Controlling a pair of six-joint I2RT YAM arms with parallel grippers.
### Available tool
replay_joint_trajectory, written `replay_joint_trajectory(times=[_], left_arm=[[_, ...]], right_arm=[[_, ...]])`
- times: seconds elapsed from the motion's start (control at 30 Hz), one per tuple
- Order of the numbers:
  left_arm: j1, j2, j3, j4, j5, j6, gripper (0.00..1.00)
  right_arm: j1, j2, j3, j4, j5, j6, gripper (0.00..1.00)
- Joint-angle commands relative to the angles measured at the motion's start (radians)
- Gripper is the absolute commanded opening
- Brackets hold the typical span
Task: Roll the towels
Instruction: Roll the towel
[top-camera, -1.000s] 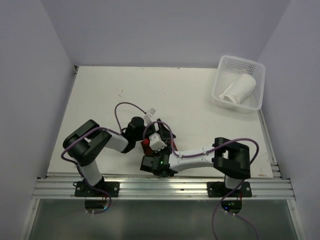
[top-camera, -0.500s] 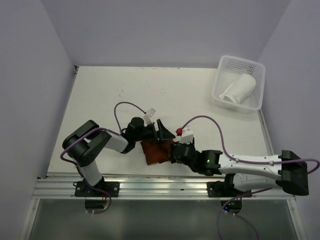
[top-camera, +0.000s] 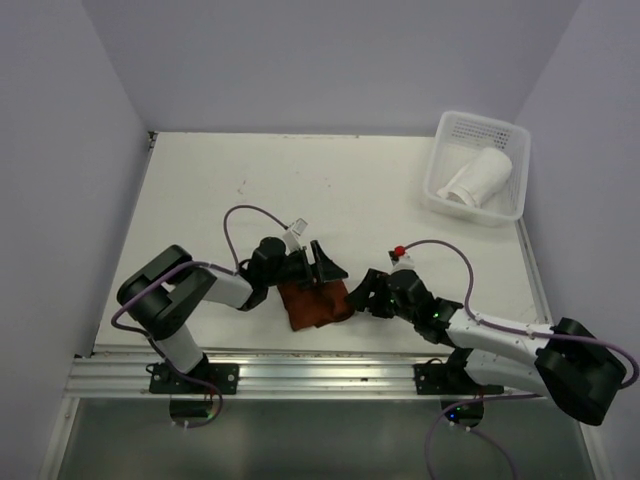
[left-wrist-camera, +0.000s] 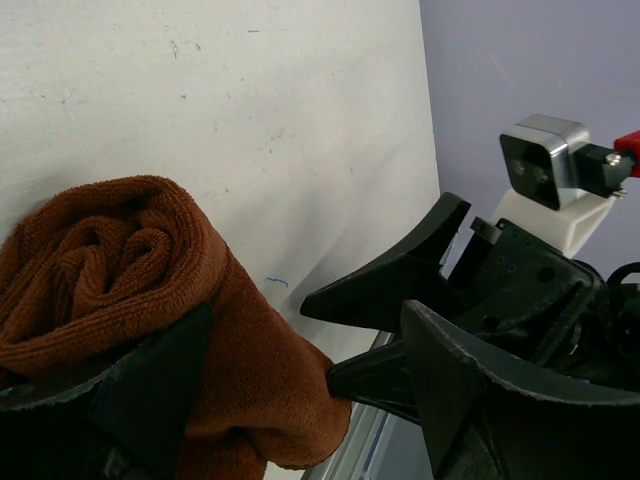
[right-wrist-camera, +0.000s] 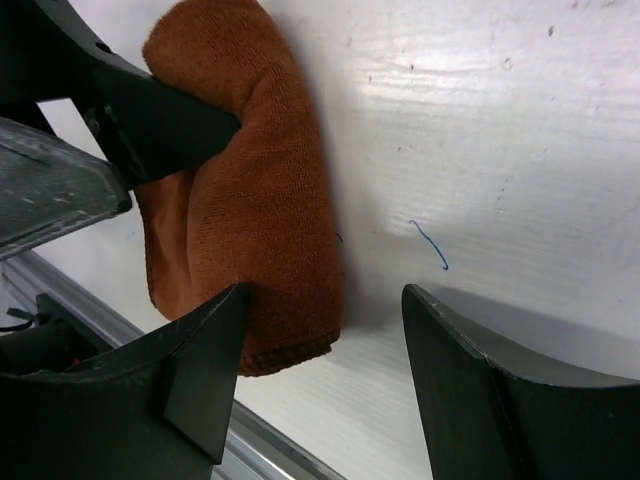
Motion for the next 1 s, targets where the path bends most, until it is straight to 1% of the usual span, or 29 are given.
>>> replay_joint_trajectory(times=[0.0,0.13,0.17,0.33,0.37,0.4,0.47,0.5,0.57,0.63,0.7,0.73,0.8,0.83,0.9,0.97], left_arm=[[0.002,-0.004,-0.039,-0.127,-0.05,0.052,0.82],[0.0,-0.019,-0.053,-0.126,-0.055,0.049,0.82],[0.0,-0.021,-0.053,-0.124,-0.055,0.049,0.82],[-0.001,-0.033,-0.056,-0.13,-0.07,0.048,0.82],[-0.001,-0.033,-0.056,-0.134,-0.073,0.048,0.82],[-0.003,-0.038,-0.056,-0.134,-0.078,0.048,0.82],[-0.004,-0.042,-0.064,-0.132,-0.091,0.044,0.82],[-0.004,-0.044,-0.067,-0.131,-0.093,0.043,0.82],[-0.007,-0.045,-0.073,-0.12,-0.098,0.037,0.82],[-0.009,-0.044,-0.074,-0.118,-0.099,0.035,0.82],[-0.01,-0.045,-0.076,-0.118,-0.099,0.035,0.82],[-0.01,-0.045,-0.079,-0.118,-0.099,0.035,0.82],[-0.009,-0.058,-0.083,-0.12,-0.104,0.037,0.82],[-0.01,-0.061,-0.083,-0.123,-0.107,0.038,0.82],[-0.009,-0.074,-0.076,-0.13,-0.105,0.038,0.82],[-0.007,-0.097,-0.064,-0.158,-0.11,0.049,0.82]], right_arm=[[-0.009,0.055,-0.017,0.192,-0.113,0.055,0.66],[-0.009,0.13,-0.02,0.239,-0.139,0.057,0.63],[-0.009,0.138,-0.038,0.279,-0.142,0.063,0.62],[-0.009,0.187,-0.072,0.367,-0.175,0.089,0.57],[-0.008,0.205,-0.081,0.388,-0.178,0.09,0.54],[-0.009,0.213,-0.088,0.399,-0.182,0.095,0.49],[-0.008,0.243,-0.1,0.439,-0.193,0.1,0.43],[-0.008,0.253,-0.105,0.456,-0.205,0.103,0.38],[-0.008,0.282,-0.111,0.502,-0.217,0.112,0.33],[-0.008,0.294,-0.103,0.554,-0.268,0.097,0.28],[-0.008,0.294,-0.08,0.534,-0.3,0.069,0.24],[-0.008,0.294,-0.056,0.513,-0.326,0.058,0.18],[-0.008,0.288,-0.04,0.49,-0.334,0.034,0.11],[-0.009,0.28,-0.026,0.446,-0.322,0.026,0.06],[-0.006,0.264,-0.011,0.372,-0.287,-0.012,0.0],[-0.005,0.221,0.012,0.252,-0.222,-0.061,0.0]])
